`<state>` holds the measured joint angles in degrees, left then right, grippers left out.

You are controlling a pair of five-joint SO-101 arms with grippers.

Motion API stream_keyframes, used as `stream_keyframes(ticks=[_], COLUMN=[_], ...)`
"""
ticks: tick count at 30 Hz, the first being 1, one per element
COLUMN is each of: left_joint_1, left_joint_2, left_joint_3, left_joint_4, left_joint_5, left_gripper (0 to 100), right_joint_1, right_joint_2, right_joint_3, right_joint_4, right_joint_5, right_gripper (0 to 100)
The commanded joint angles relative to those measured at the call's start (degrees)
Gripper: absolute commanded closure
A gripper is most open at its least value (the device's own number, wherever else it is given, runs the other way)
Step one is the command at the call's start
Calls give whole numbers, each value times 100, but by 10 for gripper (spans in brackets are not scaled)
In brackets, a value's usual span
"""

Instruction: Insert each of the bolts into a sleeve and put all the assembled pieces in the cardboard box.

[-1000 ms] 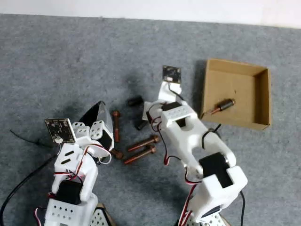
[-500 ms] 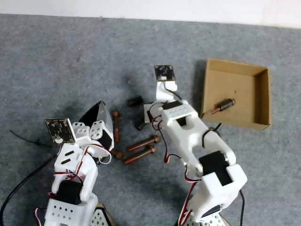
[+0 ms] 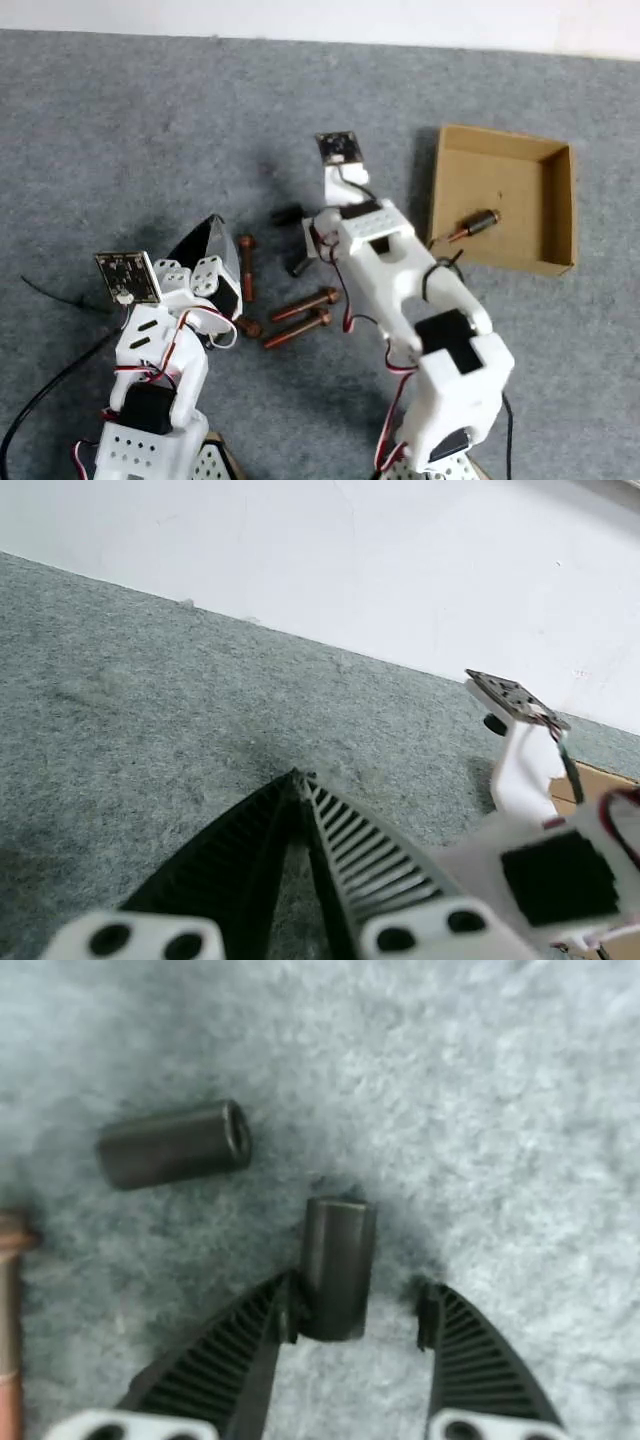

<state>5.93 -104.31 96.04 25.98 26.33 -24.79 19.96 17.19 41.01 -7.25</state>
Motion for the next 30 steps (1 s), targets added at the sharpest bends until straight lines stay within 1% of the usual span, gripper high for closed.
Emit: stream_keyframes(ticks=[1,13,14,17,19,20,24,28,30], left_joint_1=[-13,-13,-13,-13,-13,-13,-13,-13,-13], left_joint_2=[-57,-57,-57,-57,-57,-57,-57,-57,-57], left_joint_3=[110,110,110,110,110,110,110,110,110], left_joint_4=[0,0,0,0,0,0,0,0,0], left_joint_5=[-44,-44,-44,-44,-44,-44,-44,-44,-44], left_gripper=[993,993,993,993,993,993,993,993,993], right_joint_1=[84,84,84,75,75,66,92,119,119], right_joint_2=[453,514,514,514,497,479,418,-224,-602], right_joint_3=[-690,-840,-840,-848,-840,-840,-840,-549,-154], right_joint_4=[338,391,391,391,391,400,418,374,101], right_joint_5=[53,53,70,70,79,79,79,88,88], right_gripper=[814,824,851,998,981,995,994,994,994])
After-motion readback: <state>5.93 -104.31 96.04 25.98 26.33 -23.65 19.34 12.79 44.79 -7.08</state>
